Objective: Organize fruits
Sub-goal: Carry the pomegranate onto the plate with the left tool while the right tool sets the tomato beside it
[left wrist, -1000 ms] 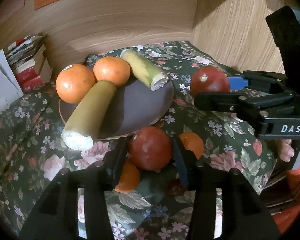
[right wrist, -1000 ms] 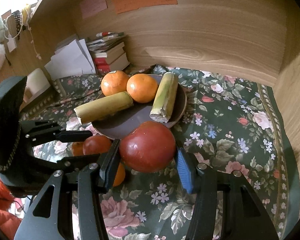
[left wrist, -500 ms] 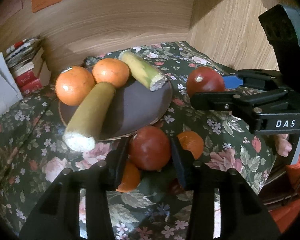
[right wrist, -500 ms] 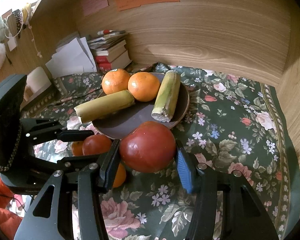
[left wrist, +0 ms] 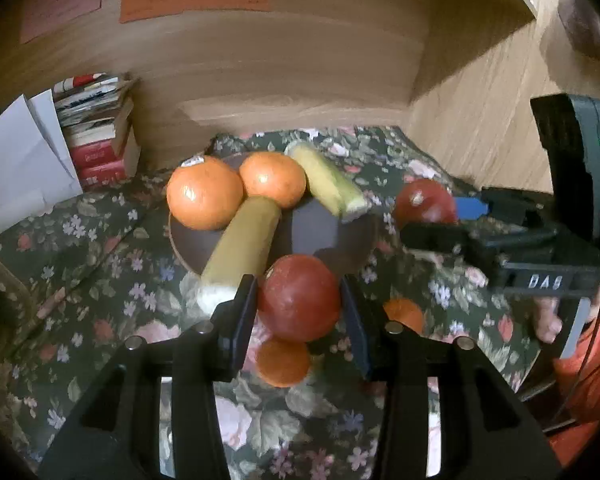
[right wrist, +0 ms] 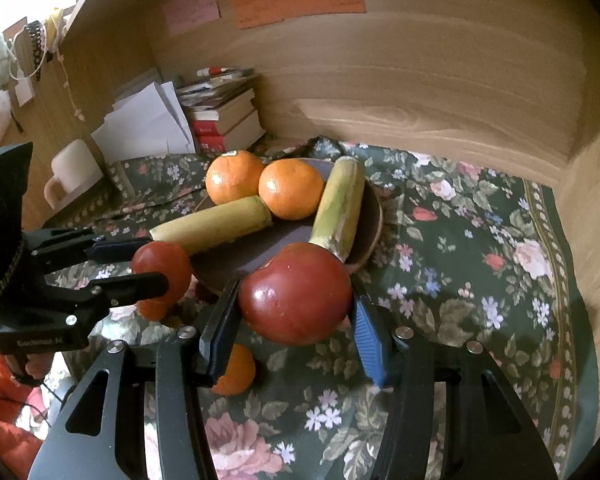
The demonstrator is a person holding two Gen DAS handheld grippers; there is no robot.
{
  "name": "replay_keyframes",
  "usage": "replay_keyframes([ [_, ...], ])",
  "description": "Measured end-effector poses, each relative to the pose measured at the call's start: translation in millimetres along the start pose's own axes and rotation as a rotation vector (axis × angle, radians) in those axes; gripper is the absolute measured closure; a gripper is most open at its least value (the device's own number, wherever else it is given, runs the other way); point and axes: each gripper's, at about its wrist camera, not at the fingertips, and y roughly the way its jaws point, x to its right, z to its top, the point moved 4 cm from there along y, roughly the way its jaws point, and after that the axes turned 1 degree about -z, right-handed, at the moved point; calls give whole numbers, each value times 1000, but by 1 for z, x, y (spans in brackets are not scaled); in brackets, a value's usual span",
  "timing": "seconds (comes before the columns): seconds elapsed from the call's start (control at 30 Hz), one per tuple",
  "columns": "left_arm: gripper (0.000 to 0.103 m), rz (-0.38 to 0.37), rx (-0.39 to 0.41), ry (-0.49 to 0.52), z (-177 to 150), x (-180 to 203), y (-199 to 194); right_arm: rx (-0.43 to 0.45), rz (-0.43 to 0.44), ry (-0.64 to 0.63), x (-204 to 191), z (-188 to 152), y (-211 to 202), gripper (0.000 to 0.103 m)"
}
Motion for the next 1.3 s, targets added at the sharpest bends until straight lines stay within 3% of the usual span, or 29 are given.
replay_keyframes([
  [0.23,61,-4,28,-14,18,2,15,-16,-2,-39,-5,14,11,54],
  [0.77,59,-8,23,-40,24,-4,35,-84,0,-106,-7,38,50,54],
  [0.87,58,-14,28,-60,25,-9,36,-58,-15,-101,-5,41,47,45],
  [0.97,57,26,50,-58,28,-13,33,-28,-1,-80,-2,44,36,37],
  [1.3,53,23,82,-44,31,-7,7,67,-32,-87,-10,40,-2,37],
])
